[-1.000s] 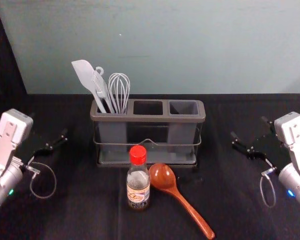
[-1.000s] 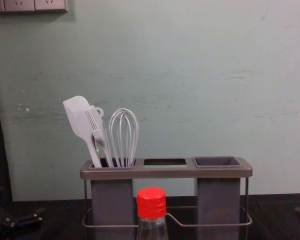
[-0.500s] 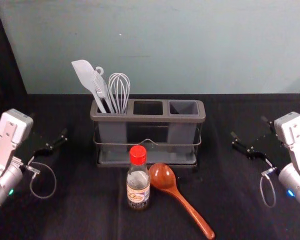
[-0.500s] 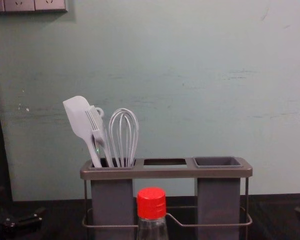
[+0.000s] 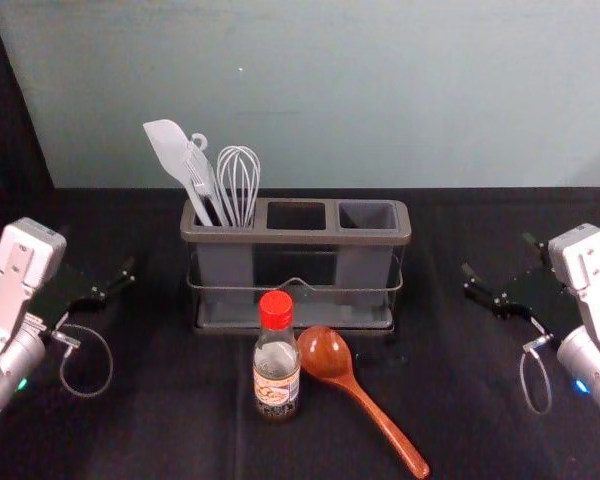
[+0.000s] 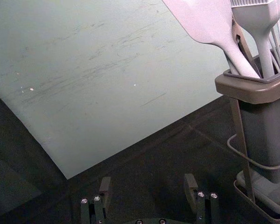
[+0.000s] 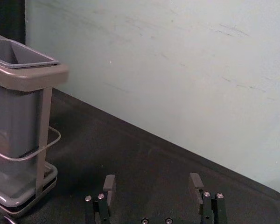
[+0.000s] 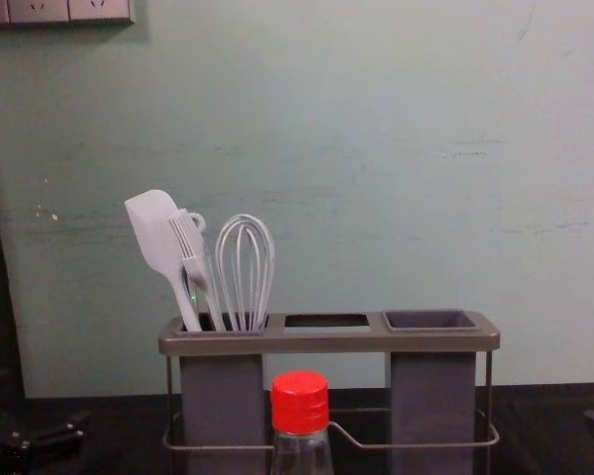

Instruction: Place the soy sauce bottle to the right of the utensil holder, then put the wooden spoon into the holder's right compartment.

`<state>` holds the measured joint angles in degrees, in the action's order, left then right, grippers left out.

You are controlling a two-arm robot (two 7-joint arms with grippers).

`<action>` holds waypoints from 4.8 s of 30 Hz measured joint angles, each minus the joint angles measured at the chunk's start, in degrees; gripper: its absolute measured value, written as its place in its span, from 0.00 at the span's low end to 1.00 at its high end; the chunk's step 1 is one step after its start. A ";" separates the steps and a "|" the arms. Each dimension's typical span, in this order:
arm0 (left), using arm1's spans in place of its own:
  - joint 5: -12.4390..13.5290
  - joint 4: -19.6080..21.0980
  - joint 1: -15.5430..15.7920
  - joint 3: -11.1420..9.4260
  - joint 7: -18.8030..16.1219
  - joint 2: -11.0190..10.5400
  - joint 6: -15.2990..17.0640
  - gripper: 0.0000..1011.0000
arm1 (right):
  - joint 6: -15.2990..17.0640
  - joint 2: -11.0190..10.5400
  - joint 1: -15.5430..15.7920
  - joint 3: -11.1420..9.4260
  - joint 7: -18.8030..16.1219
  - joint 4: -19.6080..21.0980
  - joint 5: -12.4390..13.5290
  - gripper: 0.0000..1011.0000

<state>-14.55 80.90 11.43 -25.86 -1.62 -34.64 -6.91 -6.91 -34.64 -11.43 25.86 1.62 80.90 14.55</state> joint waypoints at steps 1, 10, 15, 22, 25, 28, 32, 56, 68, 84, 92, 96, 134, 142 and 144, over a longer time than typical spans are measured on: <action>0.00 0.00 0.00 0.00 0.00 0.00 0.00 1.00 | -0.06 0.00 0.09 -0.10 0.00 0.06 -0.01 0.99; 0.00 0.00 0.00 0.00 0.00 0.00 0.00 1.00 | -1.62 -1.34 4.54 -3.81 0.93 7.33 0.46 0.99; 0.00 0.00 0.00 0.00 0.00 0.00 0.00 1.00 | -1.89 -2.60 7.06 -5.74 1.08 11.50 0.48 0.99; 0.00 0.00 0.00 0.00 0.00 0.00 0.00 1.00 | -3.13 -4.96 11.25 -8.92 -2.49 16.58 4.43 0.99; 0.00 0.00 0.00 0.00 0.00 0.00 0.00 1.00 | -3.72 -6.23 13.35 -10.21 -5.00 18.57 6.57 0.99; 0.00 0.00 0.00 0.00 0.00 0.00 0.00 1.00 | -4.23 -7.43 14.99 -11.09 -7.63 20.00 8.20 0.99; 0.00 0.00 0.00 0.00 0.00 0.00 0.00 1.00 | -5.45 -8.26 16.49 -11.68 -10.97 21.02 9.65 0.99; 0.00 0.00 0.00 0.00 0.00 0.00 0.00 1.00 | -5.21 -3.78 12.73 -5.62 -27.61 20.02 13.50 0.99; 0.00 0.00 0.00 0.00 0.00 0.00 0.00 1.00 | 0.87 -0.75 9.35 -2.59 -34.92 18.66 17.22 0.99; 0.00 0.00 0.00 0.00 0.00 0.00 0.00 1.00 | 6.15 2.63 2.59 2.75 -35.46 16.11 12.52 0.99; 0.00 0.00 0.00 0.00 0.00 0.00 0.00 1.00 | 7.06 3.90 0.13 3.72 -36.41 14.22 12.90 0.99; 0.00 0.00 0.00 0.00 0.00 0.00 0.00 1.00 | 7.68 5.13 -1.69 4.50 -36.79 12.16 13.69 0.99; 0.00 0.00 0.00 0.00 0.00 0.00 0.00 1.00 | 8.72 7.06 -6.19 7.13 -36.76 8.89 12.92 0.99; 0.00 0.00 0.00 0.00 0.00 0.00 0.00 1.00 | 8.69 7.02 -6.15 7.10 -36.72 8.97 12.89 0.99; 0.00 0.00 0.00 0.00 0.00 0.00 0.00 1.00 | 8.68 7.02 -6.15 7.08 -36.71 8.97 12.88 0.99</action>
<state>-14.55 80.90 11.43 -25.86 -1.62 -34.65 -6.91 1.77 -27.62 -17.58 32.95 -35.09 89.87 27.43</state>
